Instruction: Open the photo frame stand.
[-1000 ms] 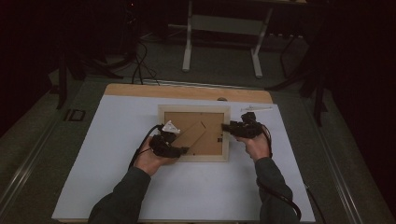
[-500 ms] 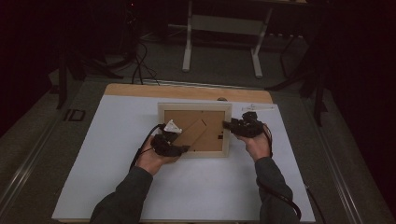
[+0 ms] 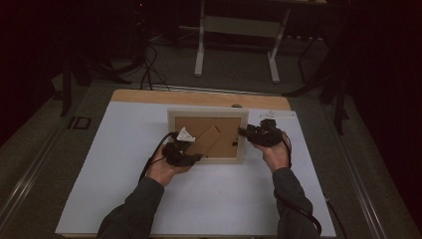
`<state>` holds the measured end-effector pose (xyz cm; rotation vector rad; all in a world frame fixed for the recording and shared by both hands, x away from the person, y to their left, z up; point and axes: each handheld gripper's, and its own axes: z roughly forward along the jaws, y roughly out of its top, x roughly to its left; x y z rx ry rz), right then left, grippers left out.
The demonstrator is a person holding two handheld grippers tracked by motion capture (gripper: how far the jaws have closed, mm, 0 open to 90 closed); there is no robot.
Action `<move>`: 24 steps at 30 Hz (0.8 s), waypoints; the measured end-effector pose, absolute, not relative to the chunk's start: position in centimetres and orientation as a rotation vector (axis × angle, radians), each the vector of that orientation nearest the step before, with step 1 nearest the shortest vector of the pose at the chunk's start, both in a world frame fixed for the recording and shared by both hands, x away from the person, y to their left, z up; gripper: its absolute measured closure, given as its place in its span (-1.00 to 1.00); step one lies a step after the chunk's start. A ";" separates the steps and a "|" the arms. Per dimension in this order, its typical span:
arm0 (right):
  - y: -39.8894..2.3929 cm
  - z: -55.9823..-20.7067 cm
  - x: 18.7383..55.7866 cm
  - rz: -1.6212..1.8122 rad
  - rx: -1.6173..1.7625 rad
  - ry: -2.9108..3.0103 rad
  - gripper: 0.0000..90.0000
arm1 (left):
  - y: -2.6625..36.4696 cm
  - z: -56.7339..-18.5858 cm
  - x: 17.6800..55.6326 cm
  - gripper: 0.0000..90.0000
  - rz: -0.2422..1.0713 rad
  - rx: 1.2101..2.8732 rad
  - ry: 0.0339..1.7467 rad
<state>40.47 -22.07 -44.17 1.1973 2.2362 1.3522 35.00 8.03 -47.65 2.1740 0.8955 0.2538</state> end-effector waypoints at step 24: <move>-21.8 -43.9 39.4 1.326 1.119 2.184 0.38 | 7.7 -47.3 35.7 0.55 0.278 2.209 0.872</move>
